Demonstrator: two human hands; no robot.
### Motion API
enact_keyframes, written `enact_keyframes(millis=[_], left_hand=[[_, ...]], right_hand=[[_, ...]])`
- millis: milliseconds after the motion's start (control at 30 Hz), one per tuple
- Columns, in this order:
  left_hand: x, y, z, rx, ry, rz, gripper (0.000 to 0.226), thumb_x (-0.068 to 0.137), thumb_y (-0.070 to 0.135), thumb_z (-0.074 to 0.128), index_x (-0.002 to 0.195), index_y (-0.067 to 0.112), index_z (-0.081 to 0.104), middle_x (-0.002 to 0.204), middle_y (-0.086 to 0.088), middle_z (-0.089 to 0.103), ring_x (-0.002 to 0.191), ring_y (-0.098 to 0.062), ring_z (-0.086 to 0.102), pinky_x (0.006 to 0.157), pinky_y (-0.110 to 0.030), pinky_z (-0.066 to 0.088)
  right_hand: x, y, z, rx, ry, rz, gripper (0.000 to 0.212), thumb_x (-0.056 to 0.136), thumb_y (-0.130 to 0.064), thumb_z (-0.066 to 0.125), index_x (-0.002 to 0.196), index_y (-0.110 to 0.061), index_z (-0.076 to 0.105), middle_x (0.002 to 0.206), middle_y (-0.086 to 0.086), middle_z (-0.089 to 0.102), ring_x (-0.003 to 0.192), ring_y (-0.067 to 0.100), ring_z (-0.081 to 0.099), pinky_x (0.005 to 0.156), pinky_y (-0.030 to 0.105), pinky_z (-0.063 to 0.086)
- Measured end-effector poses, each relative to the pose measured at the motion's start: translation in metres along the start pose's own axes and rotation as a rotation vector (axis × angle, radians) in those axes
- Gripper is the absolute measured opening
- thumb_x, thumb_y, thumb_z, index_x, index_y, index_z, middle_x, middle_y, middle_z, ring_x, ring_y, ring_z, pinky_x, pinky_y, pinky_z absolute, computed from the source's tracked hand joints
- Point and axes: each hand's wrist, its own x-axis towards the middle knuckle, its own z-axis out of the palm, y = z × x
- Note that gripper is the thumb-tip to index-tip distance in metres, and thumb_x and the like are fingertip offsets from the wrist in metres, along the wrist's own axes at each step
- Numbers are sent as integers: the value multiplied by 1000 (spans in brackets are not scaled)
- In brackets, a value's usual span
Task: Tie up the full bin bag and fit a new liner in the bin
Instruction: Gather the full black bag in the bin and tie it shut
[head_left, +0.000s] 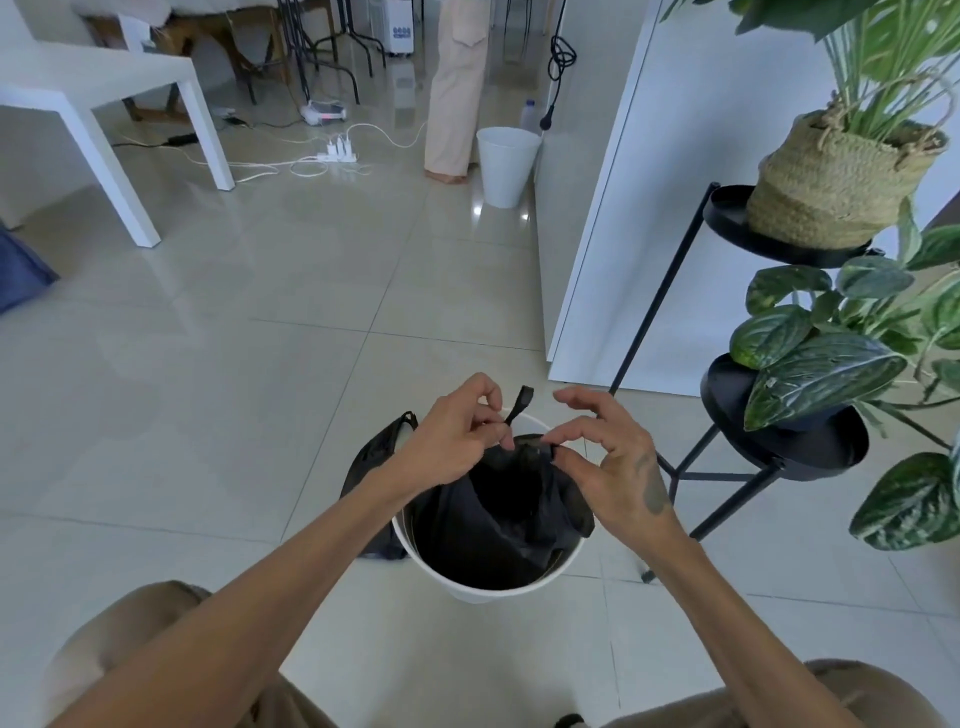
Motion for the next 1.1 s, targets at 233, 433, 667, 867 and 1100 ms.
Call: enact_keyframes(millis=[233,433,667,867,1100], left_hand=[[-3,17,1,41,-119,66,28,94,7,60,111,20,42,79,2,78,80,-35,64,83,-51,51],[-12,15,-5,-387,-30,-35,17,92,-7,59,92,9,57,76,-5,73,76,-24,58,77,-30,48],[-24,-40,23,487,160,232,24,92,11,54,103,14,76,90,1,71,85,-20,63,84,-40,53],[-36,-37,33,454,304,331,33,92,15,58,124,17,68,109,2,67,113,-20,55,106,-37,42],[-35,-41,20,467,144,366,23,82,28,72,102,17,77,108,2,72,116,-20,55,112,-39,36]], right_hand=[[27,-3,-10,-54,-222,-188,13,78,-4,76,84,-16,77,113,-5,70,108,11,64,94,34,51],[28,2,-2,263,-86,186,21,85,-11,76,78,-31,75,76,-5,69,71,13,60,72,37,52],[15,-13,6,444,-56,502,17,92,-20,69,77,-12,71,65,6,64,63,13,58,63,29,50],[21,0,7,288,-364,825,11,91,-24,70,92,-13,72,74,1,68,62,13,58,53,23,42],[30,-8,5,58,-667,696,14,90,-27,71,83,-15,76,82,3,74,82,22,66,63,29,51]])
